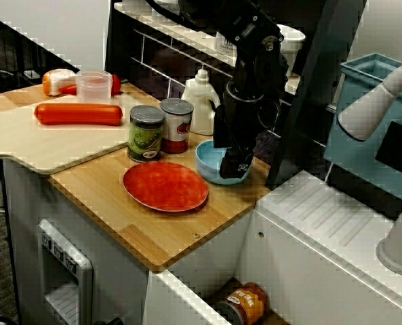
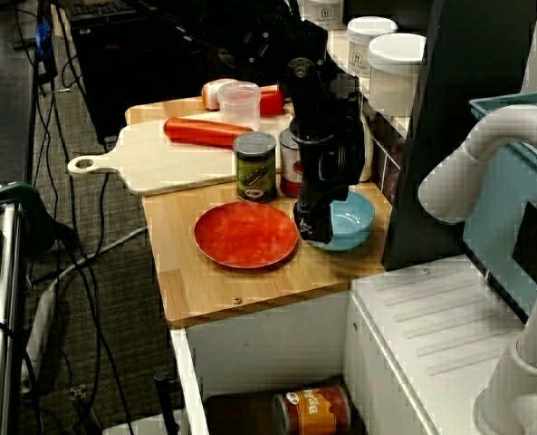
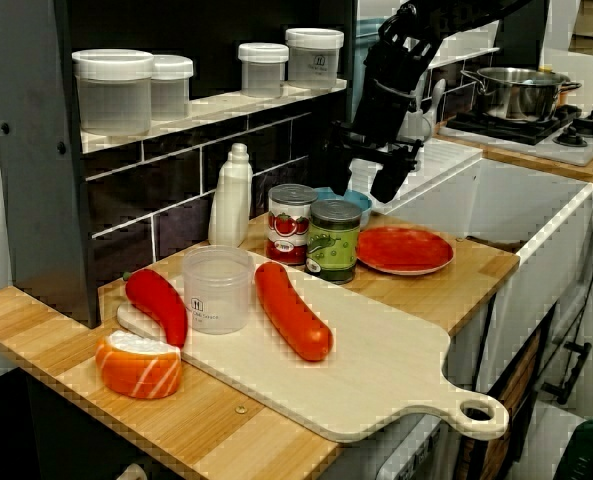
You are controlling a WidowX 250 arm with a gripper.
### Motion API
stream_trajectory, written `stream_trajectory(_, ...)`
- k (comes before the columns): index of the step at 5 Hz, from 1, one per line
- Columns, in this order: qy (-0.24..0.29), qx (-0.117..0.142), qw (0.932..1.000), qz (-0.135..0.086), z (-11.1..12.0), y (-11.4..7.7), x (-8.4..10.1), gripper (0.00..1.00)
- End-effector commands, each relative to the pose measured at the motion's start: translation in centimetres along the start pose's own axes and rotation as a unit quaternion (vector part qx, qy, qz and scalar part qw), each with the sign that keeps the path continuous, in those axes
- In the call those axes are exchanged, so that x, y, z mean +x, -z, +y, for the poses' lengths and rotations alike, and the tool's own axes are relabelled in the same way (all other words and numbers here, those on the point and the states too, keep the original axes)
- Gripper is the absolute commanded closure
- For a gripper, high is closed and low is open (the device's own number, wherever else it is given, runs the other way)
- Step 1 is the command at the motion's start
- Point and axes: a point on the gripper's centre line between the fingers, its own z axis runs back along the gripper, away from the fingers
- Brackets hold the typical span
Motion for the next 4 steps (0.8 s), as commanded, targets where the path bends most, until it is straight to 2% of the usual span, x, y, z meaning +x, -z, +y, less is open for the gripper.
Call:
stream_trajectory(1,0.002,0.017,0.9997,-0.016,0.1,-0.3,0.4,0.00)
stream_trajectory(2,0.004,0.026,0.9996,-0.013,-0.6,0.5,0.2,0.00)
stream_trajectory(4,0.007,0.032,0.9994,-0.012,-1.1,0.7,-0.1,0.00)
